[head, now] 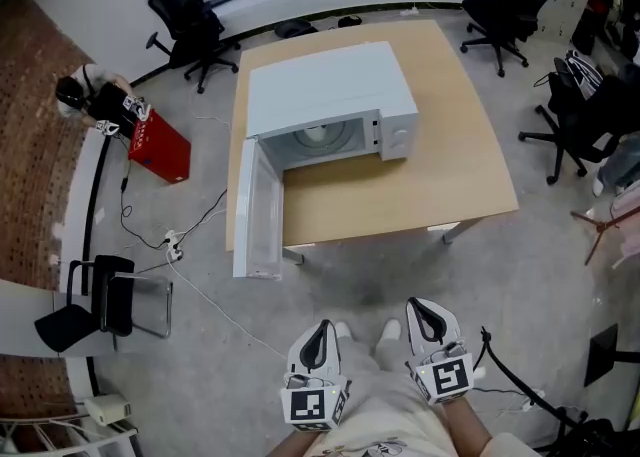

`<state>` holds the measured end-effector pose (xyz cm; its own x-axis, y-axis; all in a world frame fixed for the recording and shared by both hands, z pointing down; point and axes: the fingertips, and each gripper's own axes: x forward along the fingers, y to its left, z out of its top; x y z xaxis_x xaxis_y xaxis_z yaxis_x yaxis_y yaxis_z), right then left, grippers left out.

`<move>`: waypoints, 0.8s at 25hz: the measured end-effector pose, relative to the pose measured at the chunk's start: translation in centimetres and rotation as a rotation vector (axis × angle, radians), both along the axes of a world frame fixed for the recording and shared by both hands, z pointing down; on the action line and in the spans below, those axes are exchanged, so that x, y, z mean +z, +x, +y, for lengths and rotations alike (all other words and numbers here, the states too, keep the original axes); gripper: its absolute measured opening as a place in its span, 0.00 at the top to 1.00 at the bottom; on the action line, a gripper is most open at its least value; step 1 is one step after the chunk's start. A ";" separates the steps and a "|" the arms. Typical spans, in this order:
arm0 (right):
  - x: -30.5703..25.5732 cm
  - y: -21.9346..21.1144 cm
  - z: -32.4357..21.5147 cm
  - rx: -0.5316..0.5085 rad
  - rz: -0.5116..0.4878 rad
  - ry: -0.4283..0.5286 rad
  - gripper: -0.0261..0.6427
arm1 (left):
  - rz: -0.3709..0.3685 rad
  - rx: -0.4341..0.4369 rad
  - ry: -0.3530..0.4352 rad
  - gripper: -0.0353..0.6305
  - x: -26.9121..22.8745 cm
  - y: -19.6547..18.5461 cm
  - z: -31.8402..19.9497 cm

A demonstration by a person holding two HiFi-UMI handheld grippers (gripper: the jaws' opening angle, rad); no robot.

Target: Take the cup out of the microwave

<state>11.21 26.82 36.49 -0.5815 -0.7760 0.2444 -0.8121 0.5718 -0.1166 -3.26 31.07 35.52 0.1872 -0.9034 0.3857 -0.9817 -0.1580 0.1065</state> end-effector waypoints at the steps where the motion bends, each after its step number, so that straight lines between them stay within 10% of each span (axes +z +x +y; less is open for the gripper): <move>1: 0.1 0.1 0.0 -0.012 -0.005 0.006 0.95 | 0.002 -0.006 -0.003 0.94 0.5 0.3 0.0; 4: 0.5 0.2 -0.4 -0.035 -0.016 0.004 0.84 | 0.000 -0.024 -0.012 0.94 1.2 0.3 -0.2; 20: 1.6 -8.0 -14.7 0.029 0.016 0.001 0.95 | 0.068 0.041 -0.025 0.94 1.7 -6.7 -16.5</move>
<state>3.21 12.09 38.11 -0.5549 -0.7927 0.2524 -0.8300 0.5481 -0.1032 -10.00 14.62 37.19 0.2503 -0.8848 0.3931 -0.9648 -0.1943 0.1770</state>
